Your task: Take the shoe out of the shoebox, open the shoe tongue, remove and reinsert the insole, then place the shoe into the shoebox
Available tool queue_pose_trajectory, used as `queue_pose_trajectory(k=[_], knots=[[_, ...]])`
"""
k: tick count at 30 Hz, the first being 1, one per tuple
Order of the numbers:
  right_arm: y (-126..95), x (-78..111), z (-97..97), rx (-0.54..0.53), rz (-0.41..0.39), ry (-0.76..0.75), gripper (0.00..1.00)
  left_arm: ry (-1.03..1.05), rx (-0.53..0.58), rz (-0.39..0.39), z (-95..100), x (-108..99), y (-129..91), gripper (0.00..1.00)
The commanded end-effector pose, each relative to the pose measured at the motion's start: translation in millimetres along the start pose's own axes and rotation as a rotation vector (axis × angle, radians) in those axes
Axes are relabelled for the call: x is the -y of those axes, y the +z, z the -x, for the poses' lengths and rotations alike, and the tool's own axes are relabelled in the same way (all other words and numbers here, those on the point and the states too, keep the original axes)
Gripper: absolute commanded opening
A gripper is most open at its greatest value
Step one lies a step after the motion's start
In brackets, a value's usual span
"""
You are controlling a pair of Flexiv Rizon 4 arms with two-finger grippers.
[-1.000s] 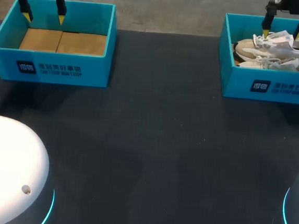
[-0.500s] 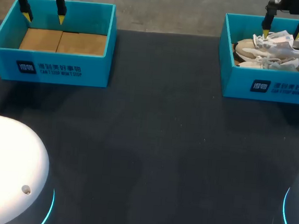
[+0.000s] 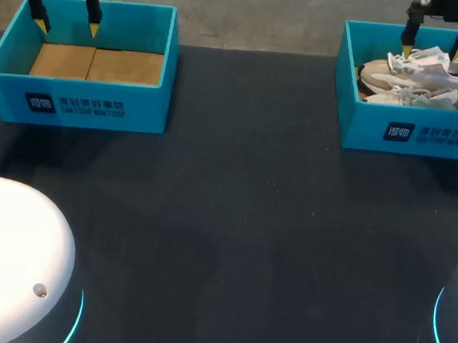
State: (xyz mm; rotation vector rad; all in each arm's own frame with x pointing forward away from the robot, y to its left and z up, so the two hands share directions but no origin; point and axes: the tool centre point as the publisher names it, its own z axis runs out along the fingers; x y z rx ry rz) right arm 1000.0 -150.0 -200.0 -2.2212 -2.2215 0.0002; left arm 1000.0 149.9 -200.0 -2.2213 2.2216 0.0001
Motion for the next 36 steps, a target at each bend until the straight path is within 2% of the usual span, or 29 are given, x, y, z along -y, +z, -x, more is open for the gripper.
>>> queue_pose_trajectory(k=[1, 13, 24, 28, 29, 36], knots=[[0, 0.0, 0.0, 0.000, 0.000, 0.000, 1.00, 0.000, 0.000, 0.000, 0.0, 0, 0, 1.00], [0, 0.0, 0.0, 0.000, 0.000, 0.000, 1.00, 0.000, 0.000, 0.000, 0.0, 0, 0, 1.00], [19, -7.4, 73.7, 0.052, -0.004, 0.043, 1.00, 0.000, 0.000, 0.000, 0.0, 0, 0, 1.00], [26, -8.8, 86.7, 0.029, -0.002, 0.034, 1.00, 0.000, 0.000, 0.000, 0.0, 0, 0, 1.00], [36, -9.0, 96.9, 0.026, -0.011, 0.037, 1.00, 0.000, 0.000, 0.000, 0.0, 0, 0, 1.00], [67, -8.4, 123.8, 0.021, -0.037, 0.073, 1.00, 0.000, 0.000, 0.000, 0.0, 0, 0, 1.00]])
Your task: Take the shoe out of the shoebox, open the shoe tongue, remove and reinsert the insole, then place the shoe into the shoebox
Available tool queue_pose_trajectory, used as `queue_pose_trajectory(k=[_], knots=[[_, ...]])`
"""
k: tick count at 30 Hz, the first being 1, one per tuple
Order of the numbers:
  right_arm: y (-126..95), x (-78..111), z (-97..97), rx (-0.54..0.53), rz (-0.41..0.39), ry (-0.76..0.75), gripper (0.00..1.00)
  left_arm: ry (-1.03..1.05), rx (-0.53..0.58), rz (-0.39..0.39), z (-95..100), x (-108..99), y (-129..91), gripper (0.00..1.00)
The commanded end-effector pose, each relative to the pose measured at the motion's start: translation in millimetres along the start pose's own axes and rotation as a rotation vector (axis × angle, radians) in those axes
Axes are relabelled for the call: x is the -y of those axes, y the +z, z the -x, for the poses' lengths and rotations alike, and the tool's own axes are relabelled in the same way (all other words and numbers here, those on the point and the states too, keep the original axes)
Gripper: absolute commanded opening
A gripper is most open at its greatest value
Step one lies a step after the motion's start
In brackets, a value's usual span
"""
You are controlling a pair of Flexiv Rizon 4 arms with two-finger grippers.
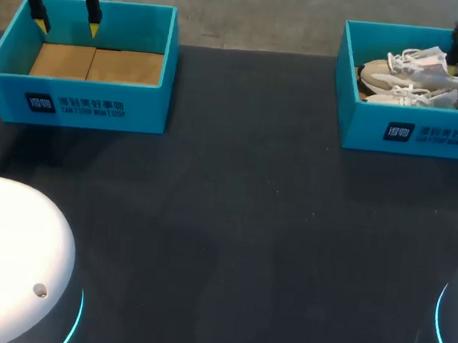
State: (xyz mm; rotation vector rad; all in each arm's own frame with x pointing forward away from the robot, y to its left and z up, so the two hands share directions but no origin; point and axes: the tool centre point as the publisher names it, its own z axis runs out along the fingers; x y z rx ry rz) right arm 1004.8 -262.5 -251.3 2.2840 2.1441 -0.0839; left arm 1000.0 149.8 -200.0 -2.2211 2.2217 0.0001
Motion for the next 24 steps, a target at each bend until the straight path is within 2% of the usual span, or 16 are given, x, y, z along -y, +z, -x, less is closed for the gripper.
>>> queue_pose_trajectory(k=[1, 8, 14, 24], knots=[[21, -5.6, 15.6, -0.023, -0.006, 0.011, 1.00, 0.000, 0.000, 0.000, 0.1, 0, 0, 1.00], [43, -8.8, 35.0, -0.012, -0.012, 0.036, 1.00, 0.000, 0.000, 0.000, 0.1, 0, 0, 1.00], [60, -8.5, 40.4, -0.009, -0.021, 0.046, 1.00, 0.000, 0.000, 0.000, 0.1, 0, 0, 1.00], [74, -10.2, 45.5, -0.006, -0.007, 0.069, 1.00, 0.000, 0.000, 0.000, 0.1, 0, 0, 1.00]])
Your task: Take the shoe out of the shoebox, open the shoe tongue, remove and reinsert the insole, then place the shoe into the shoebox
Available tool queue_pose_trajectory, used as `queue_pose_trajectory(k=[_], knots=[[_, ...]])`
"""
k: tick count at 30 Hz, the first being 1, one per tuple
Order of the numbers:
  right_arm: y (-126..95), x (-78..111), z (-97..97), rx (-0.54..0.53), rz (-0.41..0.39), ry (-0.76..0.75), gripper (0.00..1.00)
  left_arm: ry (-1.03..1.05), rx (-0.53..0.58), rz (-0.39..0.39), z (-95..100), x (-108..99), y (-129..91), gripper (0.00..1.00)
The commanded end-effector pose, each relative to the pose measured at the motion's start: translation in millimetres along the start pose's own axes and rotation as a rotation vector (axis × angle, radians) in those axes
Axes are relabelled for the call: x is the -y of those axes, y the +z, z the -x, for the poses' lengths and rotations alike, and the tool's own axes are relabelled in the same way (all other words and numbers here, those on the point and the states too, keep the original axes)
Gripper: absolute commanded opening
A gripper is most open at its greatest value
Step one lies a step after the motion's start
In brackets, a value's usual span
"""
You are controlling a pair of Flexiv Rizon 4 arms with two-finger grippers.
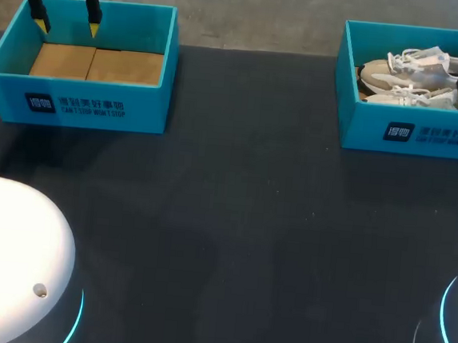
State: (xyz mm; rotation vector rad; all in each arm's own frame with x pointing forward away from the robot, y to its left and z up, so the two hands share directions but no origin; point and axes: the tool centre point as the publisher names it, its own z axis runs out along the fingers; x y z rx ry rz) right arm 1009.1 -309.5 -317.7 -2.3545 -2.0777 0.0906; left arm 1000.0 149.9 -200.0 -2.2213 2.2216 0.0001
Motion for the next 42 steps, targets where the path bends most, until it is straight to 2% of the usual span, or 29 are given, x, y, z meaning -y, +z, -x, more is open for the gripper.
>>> queue_pose_trajectory(k=[1, 4, 6, 7, 9, 11, 13, 16, 19, 24, 25, 29, 35, 36, 38, 39, 42], knots=[[7, -1.3, 3.4, -0.001, 0.001, 0.011, 1.00, 0.000, 0.000, 0.000, 0.0, 0, 0, 1.00], [11, -2.4, 6.4, -0.002, -0.002, 0.016, 0.97, 0.000, 0.000, 0.000, 0.0, 0, 0, 1.00], [14, -3.5, 7.0, -0.003, -0.003, 0.016, 0.83, 0.000, 0.000, 0.000, 0.0, 0, 0, 1.00], [16, -4.2, 7.1, -0.003, -0.004, 0.016, 0.80, 0.000, 0.000, 0.000, 0.0, 0, 0, 1.00], [19, -6.1, 7.5, -0.004, -0.006, 0.016, 0.84, 0.000, 0.000, 0.000, 0.0, 0, 0, 1.00], [22, -8.8, 8.6, -0.006, -0.007, 0.015, 0.82, 0.000, 0.000, 0.000, 0.0, 0, 0, 1.00], [24, -10.5, 9.8, -0.010, -0.007, 0.017, 0.75, 0.000, 0.000, 0.000, 0.0, 0, 0, 1.00], [29, -12.3, 11.4, -0.008, -0.009, 0.018, 0.78, 0.000, 0.000, 0.000, 0.0, 0, 0, 1.00], [35, -13.9, 14.2, -0.007, -0.013, 0.022, 0.69, 0.000, 0.000, 0.000, 0.0, 0, 0, 1.00], [41, -14.9, 17.5, -0.008, -0.015, 0.027, 0.71, 0.000, 0.000, 0.000, 0.0, 0, 0, 1.00], [42, -15.1, 18.0, -0.008, -0.016, 0.028, 0.68, 0.000, 0.000, 0.000, 0.0, 0, 0, 1.00], [50, -16.0, 20.2, -0.013, -0.022, 0.029, 0.68, 0.000, 0.000, 0.000, 0.0, 0, 0, 1.00], [58, -16.2, 22.4, -0.021, -0.032, 0.033, 0.60, 0.000, 0.000, 0.000, 0.0, 0, 0, 1.00], [59, -15.4, 22.6, -0.023, -0.036, 0.035, 0.48, 0.000, 0.000, 0.000, 0.0, 0, 0, 1.00], [60, -14.8, 22.3, -0.023, -0.037, 0.035, 0.46, 0.000, 0.000, 0.000, 0.0, 0, 0, 1.00], [62, -13.7, 21.2, -0.026, -0.040, 0.035, 0.41, 0.000, 0.000, 0.000, 0.0, 0, 0, 1.00], [65, -11.6, 17.9, -0.026, -0.046, 0.033, 0.42, 0.000, 0.000, 0.000, 0.0, 0, 0, 1.00]])
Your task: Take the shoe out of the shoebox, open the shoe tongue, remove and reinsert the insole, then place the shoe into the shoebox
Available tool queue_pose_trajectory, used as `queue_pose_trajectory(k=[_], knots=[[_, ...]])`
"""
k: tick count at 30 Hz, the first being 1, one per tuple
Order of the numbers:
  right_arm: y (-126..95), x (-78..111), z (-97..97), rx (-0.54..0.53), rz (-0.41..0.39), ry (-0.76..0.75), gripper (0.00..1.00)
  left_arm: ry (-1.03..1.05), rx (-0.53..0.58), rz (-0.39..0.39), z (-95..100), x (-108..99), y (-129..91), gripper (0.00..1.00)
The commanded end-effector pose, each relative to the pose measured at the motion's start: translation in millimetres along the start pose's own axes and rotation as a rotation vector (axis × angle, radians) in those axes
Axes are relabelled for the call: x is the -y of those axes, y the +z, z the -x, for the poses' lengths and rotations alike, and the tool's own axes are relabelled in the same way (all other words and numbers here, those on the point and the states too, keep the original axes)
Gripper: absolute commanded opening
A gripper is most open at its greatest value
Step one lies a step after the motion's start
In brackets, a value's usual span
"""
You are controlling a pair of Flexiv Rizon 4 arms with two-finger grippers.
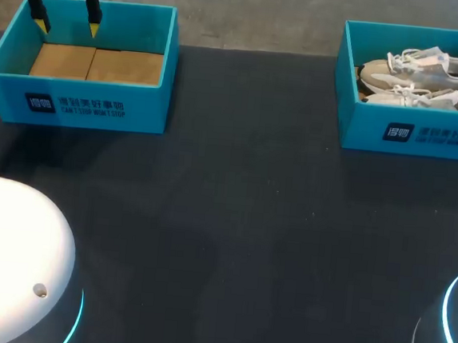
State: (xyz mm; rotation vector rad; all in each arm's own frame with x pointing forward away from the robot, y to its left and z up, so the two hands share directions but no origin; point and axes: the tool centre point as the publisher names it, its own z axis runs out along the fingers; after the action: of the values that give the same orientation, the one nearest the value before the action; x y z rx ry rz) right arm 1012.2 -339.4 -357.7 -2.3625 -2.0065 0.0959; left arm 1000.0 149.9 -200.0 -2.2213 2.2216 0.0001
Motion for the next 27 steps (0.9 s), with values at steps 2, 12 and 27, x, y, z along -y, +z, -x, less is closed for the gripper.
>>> queue_pose_trajectory(k=[2, 12, 27], knots=[[26, -2.7, -10.0, -0.002, -0.015, -0.006, 0.41, 0.000, 0.000, 0.000, 0.0, 0, 0, 1.00], [28, 8.8, -16.9, 0.013, -0.010, 0.045, 0.00, 0.000, 0.000, 0.000, 0.0, 0, 0, 1.00], [-20, 1.0, -38.9, 0.041, 0.067, 0.040, 0.00, 0.000, 0.000, 0.000, 0.0, 0, 0, 1.00]])
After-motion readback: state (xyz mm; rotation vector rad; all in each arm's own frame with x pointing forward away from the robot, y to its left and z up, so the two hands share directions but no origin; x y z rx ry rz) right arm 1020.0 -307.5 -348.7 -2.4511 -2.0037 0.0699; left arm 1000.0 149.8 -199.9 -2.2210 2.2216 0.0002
